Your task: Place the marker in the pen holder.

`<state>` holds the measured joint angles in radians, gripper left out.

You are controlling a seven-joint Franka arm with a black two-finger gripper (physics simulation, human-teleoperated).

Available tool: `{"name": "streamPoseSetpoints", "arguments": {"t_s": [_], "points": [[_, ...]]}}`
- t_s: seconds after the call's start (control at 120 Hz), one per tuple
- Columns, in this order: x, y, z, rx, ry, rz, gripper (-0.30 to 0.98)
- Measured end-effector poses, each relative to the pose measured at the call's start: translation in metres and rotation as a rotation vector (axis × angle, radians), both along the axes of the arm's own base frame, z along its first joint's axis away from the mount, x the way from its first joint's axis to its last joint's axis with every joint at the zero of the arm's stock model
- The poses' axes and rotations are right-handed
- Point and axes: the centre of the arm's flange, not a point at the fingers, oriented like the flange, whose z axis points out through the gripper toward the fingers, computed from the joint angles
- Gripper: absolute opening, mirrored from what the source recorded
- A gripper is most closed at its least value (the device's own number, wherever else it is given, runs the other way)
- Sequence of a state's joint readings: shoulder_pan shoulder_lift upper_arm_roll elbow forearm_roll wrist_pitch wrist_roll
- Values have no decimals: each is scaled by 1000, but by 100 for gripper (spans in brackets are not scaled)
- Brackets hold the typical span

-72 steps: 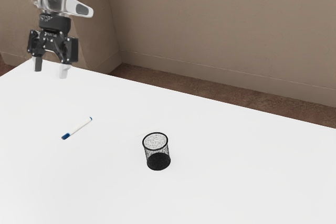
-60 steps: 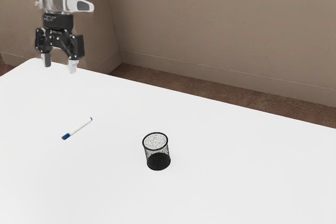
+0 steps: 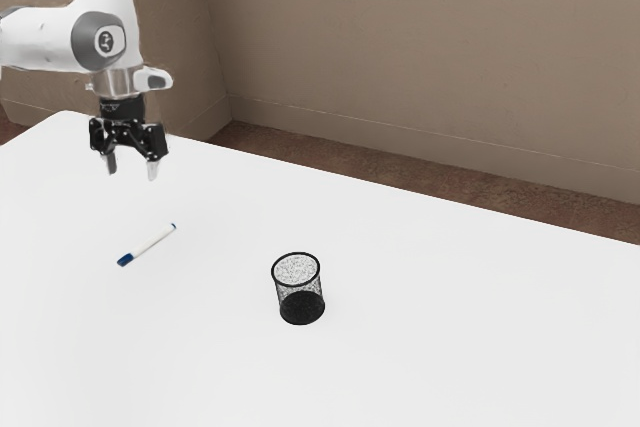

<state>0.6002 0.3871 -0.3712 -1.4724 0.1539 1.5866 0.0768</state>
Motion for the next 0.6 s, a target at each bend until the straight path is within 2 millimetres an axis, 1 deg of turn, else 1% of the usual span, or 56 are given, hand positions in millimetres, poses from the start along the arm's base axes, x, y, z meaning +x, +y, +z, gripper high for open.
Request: {"name": "streamPoseSetpoints", "arguments": {"t_s": [0.05, 0.083, 0.175, 0.217, 0.242, 0.333, 0.392, 0.433, 0.492, 0.6], "points": [[1, 22, -33, -15, 24, 22, 69], [1, 31, -51, -14, 37, 25, 69], [-11, 36, -105, 0, 84, 0, 69], [-19, 36, -128, 12, 99, -18, 69], [-23, 36, -137, 21, 101, -30, 69], [-25, 31, -157, 82, 90, -85, 69], [-29, 35, -168, 109, 76, -110, 69], [-29, 35, -174, 116, 58, -130, 69], [-31, 42, -180, 120, 29, -148, 69], [-26, 48, -189, 104, -35, -190, 69]]}}
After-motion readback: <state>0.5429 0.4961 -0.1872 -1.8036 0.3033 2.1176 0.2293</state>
